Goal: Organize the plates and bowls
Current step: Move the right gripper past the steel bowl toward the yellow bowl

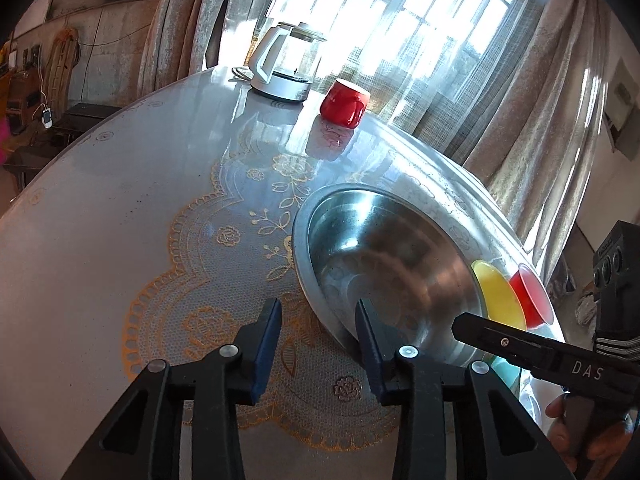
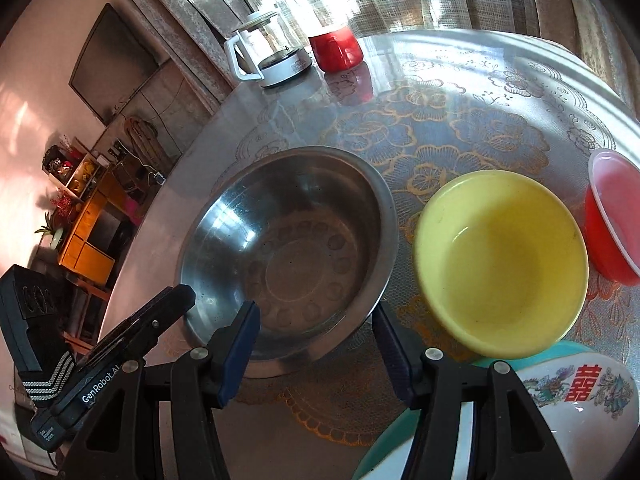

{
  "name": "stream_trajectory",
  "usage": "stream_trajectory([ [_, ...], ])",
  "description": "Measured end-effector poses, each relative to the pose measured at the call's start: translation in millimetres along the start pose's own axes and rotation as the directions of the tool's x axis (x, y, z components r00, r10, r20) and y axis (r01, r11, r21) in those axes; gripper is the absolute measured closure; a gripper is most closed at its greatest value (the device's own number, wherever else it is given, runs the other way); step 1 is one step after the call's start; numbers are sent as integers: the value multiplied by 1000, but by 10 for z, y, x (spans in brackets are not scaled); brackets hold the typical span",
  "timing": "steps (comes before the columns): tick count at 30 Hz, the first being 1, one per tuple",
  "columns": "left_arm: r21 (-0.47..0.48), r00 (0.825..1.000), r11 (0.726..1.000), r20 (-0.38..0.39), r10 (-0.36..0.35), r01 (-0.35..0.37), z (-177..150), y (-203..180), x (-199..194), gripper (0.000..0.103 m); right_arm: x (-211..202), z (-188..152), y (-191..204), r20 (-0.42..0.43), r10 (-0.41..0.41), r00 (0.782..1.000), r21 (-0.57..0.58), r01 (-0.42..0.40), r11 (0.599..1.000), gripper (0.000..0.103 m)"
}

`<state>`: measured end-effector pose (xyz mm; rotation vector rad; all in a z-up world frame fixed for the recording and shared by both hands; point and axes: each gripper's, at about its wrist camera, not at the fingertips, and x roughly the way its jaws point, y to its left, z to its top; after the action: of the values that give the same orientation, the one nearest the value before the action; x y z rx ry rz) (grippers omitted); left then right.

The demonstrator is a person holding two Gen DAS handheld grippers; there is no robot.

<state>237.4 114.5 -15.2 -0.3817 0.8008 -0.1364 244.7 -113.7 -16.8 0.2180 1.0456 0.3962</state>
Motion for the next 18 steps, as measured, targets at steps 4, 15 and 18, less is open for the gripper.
stream_trajectory([
  [4, 37, 1000, 999, 4, -10, 10, -14, -69, 14, 77, 107, 34, 76, -17, -55, 998, -42, 55, 998, 55],
  [15, 21, 999, 1000, 41, -3, 3, -250, 91, -381, 74, -19, -208, 336, 14, -43, 999, -183, 45, 982, 68],
  [18, 19, 999, 1000, 46, -9, 8, -360, 134, -563, 72, -111, -305, 395, 12, -11, 1000, -202, 13, 979, 68],
])
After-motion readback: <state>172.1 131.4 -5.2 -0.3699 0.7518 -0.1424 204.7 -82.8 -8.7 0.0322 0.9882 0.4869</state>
